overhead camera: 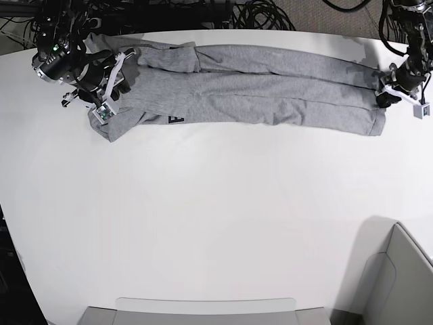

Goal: Fold the T-shirt properly
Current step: 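Grasp the strip's end with the left gripper and pull it taut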

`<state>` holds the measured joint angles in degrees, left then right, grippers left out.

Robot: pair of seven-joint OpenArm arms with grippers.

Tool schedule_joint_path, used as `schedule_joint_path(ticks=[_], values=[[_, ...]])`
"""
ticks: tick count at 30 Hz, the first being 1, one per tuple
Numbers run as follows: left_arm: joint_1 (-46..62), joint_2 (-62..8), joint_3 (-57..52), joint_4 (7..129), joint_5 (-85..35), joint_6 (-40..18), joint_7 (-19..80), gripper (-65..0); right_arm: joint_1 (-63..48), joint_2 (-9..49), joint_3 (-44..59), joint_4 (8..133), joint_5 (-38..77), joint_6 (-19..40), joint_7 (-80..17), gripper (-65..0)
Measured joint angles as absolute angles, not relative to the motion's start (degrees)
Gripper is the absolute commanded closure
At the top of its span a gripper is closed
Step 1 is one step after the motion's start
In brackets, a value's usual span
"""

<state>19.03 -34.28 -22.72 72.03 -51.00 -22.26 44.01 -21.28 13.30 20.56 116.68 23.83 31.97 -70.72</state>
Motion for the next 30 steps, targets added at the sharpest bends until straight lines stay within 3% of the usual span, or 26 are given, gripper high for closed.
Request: schedule_joint_path(ticks=[8,10,13,19,25,30], values=[[18.8,-34.8,-17.8,72.2,-51.0,-22.1,42.9,-19.8,-21.3,13.5,20.6,116.7,23.9,32.0,-70.7,-17.9],[18.7,-35.8,-13.7,72.3,-50.7,-23.3,42.5,-14.6,-21.3,14.7,20.6,116.7,23.8,32.0,-70.7,-17.9],[18.3,-36.1,-11.4,72.2,-50.6,-28.6,43.4,0.0,-21.1,14.6,20.7,116.7,23.7,32.0,-70.7,-17.9],[17.9,-36.0,-12.2,70.2,-52.6,-31.1,42.7,0.0,-21.1,14.6,20.7,116.8,23.8,32.0,-70.7,-17.9],[16.3,-34.2,-22.0,68.6,-52.8,-32.5,45.7,0.0,-21.1,14.6,20.7,116.8,23.9,32.0,-70.7,-17.9],[11.7,-35.0,-30.7,62.2,-50.1,-30.3,47.2,0.0,-21.1,14.5,20.7,116.9,23.9,32.0,-70.7,-17.9]])
